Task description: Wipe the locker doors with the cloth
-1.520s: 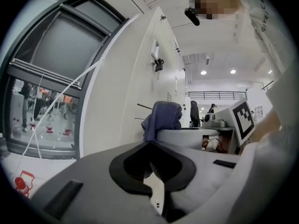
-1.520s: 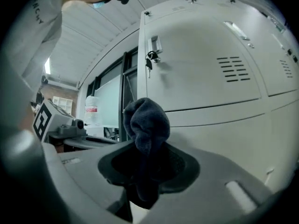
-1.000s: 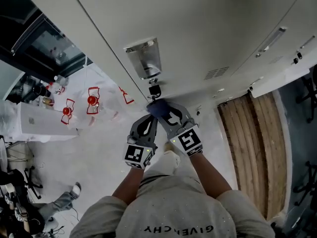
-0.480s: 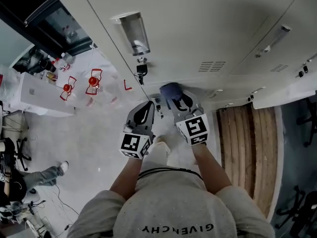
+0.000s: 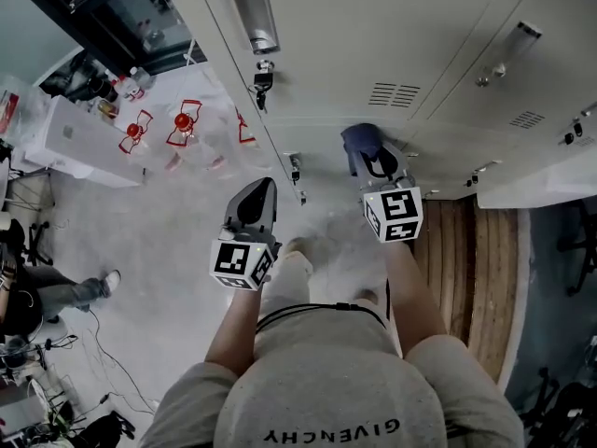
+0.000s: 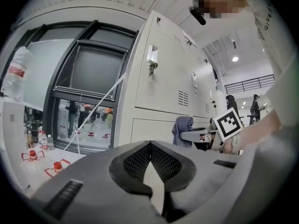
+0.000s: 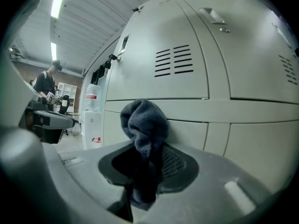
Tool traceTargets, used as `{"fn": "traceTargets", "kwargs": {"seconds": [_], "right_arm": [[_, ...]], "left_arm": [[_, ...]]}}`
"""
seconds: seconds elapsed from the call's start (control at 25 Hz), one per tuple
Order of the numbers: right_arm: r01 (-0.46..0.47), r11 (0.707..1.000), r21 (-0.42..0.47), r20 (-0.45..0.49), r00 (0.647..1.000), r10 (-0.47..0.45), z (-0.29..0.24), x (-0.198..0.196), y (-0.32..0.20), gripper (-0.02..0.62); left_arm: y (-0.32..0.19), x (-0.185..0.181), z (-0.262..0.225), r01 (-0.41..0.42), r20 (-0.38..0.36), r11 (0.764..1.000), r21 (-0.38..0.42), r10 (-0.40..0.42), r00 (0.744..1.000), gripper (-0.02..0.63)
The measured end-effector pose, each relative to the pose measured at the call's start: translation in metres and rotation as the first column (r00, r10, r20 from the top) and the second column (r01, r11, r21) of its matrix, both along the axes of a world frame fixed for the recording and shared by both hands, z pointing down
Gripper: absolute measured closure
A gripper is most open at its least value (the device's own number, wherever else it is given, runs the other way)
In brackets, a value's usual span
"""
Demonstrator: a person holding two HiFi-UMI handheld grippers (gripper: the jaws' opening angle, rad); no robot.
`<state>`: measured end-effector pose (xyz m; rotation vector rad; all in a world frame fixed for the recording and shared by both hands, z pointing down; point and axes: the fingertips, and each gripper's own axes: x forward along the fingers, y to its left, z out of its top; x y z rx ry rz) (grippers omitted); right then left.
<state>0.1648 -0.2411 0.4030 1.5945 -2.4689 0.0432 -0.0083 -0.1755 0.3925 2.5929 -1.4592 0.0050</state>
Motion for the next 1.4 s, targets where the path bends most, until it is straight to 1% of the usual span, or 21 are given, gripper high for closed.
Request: {"fn": "traceTargets", "kwargs": {"seconds": [0.32, 0.48, 0.56, 0.64, 0.72, 0.8, 0.92, 1.08, 1.24, 1.32, 1.4], "right_arm": [[-0.106, 0.994, -0.001, -0.013, 0.994, 0.106, 0.001, 0.054, 0.005, 0.488], [-0.16, 0.987, -0.004, -0.011, 0.987, 0.16, 0.003, 0.068, 0.005, 0.485], [-0.183, 0.983, -0.001, -0.006, 0.983, 0.183, 0.003, 0.068, 0.007, 0.483], [-0.147, 0.989, 0.006, -0.025, 0.989, 0.147, 0.007, 0.05, 0.012, 0.485], [-0.065, 0.998, -0.003, -0.044, 0.997, 0.065, 0.017, 0.017, 0.017, 0.485], [0.005, 1.0, -0.025, -0.041, 0.999, -0.006, 0.029, -0.017, 0.02, 0.483], [0.082, 0.995, -0.053, -0.02, 0.996, -0.084, 0.046, -0.063, 0.019, 0.485], [0.186, 0.98, -0.07, -0.009, 0.982, -0.187, 0.065, -0.122, 0.015, 0.483], [0.243, 0.965, -0.098, -0.007, 0.969, -0.245, 0.081, -0.163, 0.007, 0.483], [0.251, 0.962, -0.11, -0.007, 0.967, -0.253, 0.089, -0.173, 0.003, 0.485], [0.241, 0.964, -0.114, -0.006, 0.97, -0.243, 0.095, -0.175, -0.003, 0.485]], "left_arm": [[0.018, -0.008, 0.005, 0.022, -0.01, 1.0, -0.003, -0.022, 1.0, 0.607], [0.027, -0.01, 0.01, 0.029, -0.021, 1.0, -0.011, -0.029, 0.999, 0.607], [0.029, -0.012, 0.014, 0.035, -0.026, 0.999, -0.015, -0.035, 0.999, 0.607], [0.032, -0.016, 0.018, 0.045, -0.032, 0.999, -0.025, -0.045, 0.998, 0.607], [0.033, -0.019, 0.022, 0.051, -0.038, 0.998, -0.036, -0.052, 0.998, 0.607], [0.032, -0.021, 0.024, 0.052, -0.04, 0.998, -0.04, -0.053, 0.998, 0.607], [0.027, -0.023, 0.025, 0.057, -0.045, 0.998, -0.039, -0.059, 0.997, 0.607], [0.016, -0.028, 0.024, 0.058, -0.049, 0.998, -0.031, -0.059, 0.997, 0.607], [0.007, -0.034, 0.028, 0.06, -0.052, 0.998, -0.034, -0.061, 0.997, 0.607], [0.006, -0.035, 0.032, 0.063, -0.054, 0.997, -0.042, -0.065, 0.996, 0.607], [0.006, -0.035, 0.037, 0.062, -0.051, 0.997, -0.052, -0.065, 0.997, 0.607]]}}
